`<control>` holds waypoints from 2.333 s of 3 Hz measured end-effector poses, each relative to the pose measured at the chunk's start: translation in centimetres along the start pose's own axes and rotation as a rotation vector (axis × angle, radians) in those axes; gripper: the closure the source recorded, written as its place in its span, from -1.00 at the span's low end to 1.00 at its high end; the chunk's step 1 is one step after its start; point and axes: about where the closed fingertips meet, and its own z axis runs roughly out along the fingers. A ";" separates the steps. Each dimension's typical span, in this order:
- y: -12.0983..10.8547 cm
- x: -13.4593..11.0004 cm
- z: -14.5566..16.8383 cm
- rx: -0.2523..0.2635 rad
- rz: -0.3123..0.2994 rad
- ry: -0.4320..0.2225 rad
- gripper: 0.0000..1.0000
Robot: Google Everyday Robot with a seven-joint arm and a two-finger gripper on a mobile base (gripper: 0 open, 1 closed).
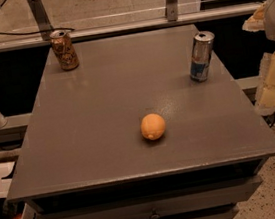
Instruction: Move orange near orange can
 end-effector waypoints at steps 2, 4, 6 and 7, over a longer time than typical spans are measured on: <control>0.0 -0.2 1.3 -0.009 0.024 -0.054 -1.00; 2.1 -1.3 8.5 -0.102 0.090 -0.336 -1.00; 3.4 -4.2 8.4 -0.143 0.095 -0.434 -1.00; 3.3 -4.4 8.4 -0.114 0.085 -0.420 -1.00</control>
Offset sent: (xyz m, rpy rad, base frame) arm 0.0132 0.0084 -0.0413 0.1874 0.0143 -0.0223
